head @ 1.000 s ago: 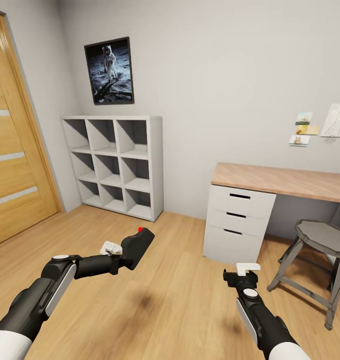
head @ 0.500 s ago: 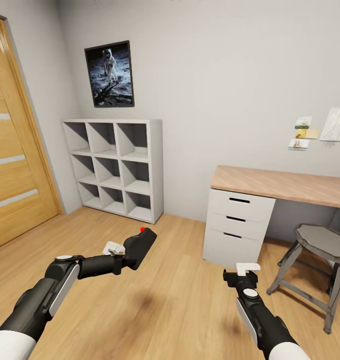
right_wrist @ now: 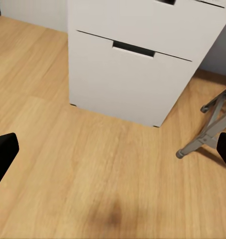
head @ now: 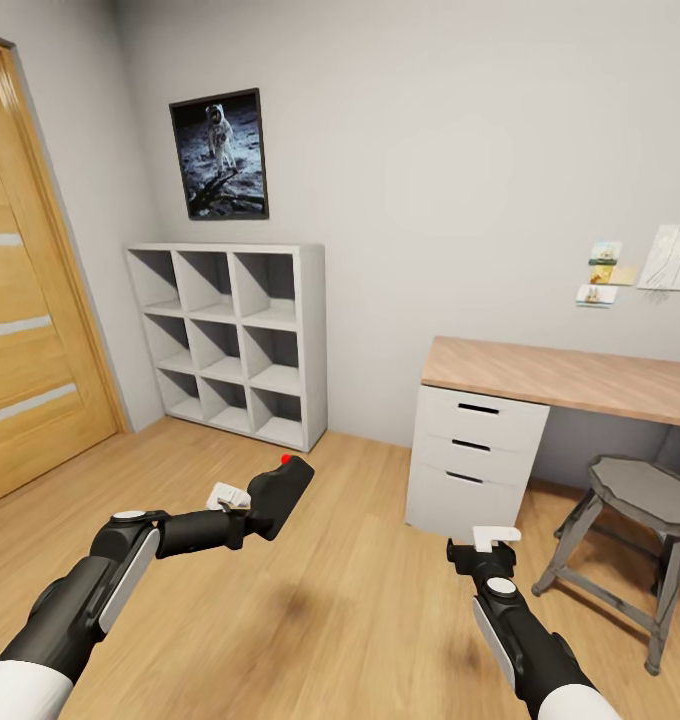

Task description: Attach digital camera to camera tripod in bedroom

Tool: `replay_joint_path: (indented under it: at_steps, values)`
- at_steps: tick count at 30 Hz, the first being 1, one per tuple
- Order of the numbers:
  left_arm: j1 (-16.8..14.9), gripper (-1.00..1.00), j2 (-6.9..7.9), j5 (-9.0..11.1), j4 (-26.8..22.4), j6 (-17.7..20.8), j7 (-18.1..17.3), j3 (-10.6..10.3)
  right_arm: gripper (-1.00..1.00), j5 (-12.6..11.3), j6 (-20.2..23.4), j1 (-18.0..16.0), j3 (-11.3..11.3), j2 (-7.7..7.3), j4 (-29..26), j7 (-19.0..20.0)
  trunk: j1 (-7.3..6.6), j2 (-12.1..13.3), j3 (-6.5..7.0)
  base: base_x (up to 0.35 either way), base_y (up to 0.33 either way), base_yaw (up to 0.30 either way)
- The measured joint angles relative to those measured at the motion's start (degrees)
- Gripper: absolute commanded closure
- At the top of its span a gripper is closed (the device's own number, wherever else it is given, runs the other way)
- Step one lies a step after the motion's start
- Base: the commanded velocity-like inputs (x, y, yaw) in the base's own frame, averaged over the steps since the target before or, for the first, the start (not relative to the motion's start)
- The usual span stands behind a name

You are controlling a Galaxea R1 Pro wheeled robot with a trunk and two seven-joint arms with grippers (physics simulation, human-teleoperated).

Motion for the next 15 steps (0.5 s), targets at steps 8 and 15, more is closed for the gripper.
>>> replay_joint_path:
  at_steps: [8,15]
  values:
    - [0.0,1.00,0.00,0.0,0.0,0.0,0.0,0.0,-1.00,0.0,0.0,0.0,0.0,0.00,0.0,0.0,-1.76,3.2,1.44,0.000,0.000,0.000]
    - [0.0,1.00,-0.05,0.0,0.0,0.0,-0.1,0.2,-1.00,0.0,-0.1,0.0,0.0,0.05,0.3,0.0,-3.30,6.0,2.69,0.000,0.000,0.000]
